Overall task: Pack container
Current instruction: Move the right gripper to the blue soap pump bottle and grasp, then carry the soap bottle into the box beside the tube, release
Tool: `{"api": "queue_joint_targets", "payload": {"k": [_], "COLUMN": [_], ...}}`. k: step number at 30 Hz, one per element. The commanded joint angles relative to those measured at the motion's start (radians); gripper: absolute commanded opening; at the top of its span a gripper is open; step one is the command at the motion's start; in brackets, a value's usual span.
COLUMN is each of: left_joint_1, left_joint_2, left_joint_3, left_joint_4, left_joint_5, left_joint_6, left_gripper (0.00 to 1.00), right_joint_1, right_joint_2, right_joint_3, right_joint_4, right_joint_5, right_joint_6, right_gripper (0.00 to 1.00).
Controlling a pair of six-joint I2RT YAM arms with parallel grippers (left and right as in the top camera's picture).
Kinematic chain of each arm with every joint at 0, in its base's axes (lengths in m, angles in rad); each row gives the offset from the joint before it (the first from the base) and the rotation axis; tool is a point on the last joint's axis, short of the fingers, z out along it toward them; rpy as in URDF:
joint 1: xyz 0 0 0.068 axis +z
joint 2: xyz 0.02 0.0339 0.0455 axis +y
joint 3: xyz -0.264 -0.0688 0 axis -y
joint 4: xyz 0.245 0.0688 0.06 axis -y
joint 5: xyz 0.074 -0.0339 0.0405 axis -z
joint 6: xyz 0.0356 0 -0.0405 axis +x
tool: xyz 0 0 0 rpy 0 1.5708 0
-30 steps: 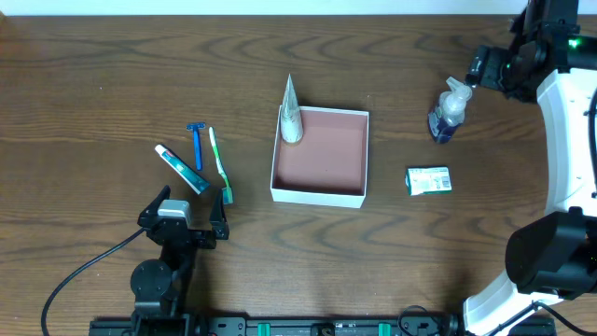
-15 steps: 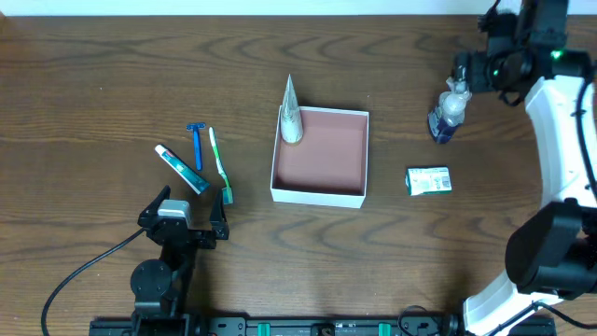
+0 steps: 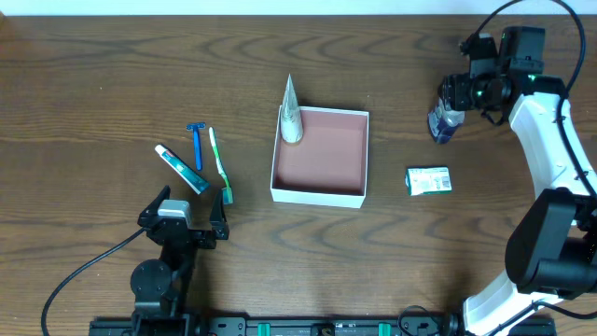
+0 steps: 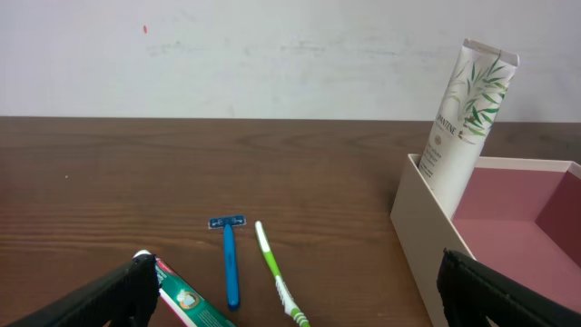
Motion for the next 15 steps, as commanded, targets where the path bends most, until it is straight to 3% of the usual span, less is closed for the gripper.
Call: {"api": "queue_joint_targets", "payload": {"k": [1, 9, 15], "left_joint_1": [-0.004, -0.004, -0.004], "left_joint_2": [-0.006, -0.006, -0.006], "left_joint_3": [-0.020, -0.020, -0.020], "left_joint_4": [-0.029, -0.029, -0.029], "left_joint_5": [-0.005, -0.005, -0.005], "left_joint_6": [0.000, 0.000, 0.000], "left_gripper": [0.98, 0.98, 0.98], "right_joint_1": [0.013, 0.011, 0.011], "right_joint_2": [-0.005, -0.005, -0.007], "right_joint_3": [-0.008, -0.008, -0.006], "right_joint_4": [0.000, 0.008, 0.008], "right_joint_5": [-0.014, 0.017, 0.023], "right_joint_6": [0.016, 0.061, 0.084], "right_gripper": [0.60, 0.31, 0.28]}}
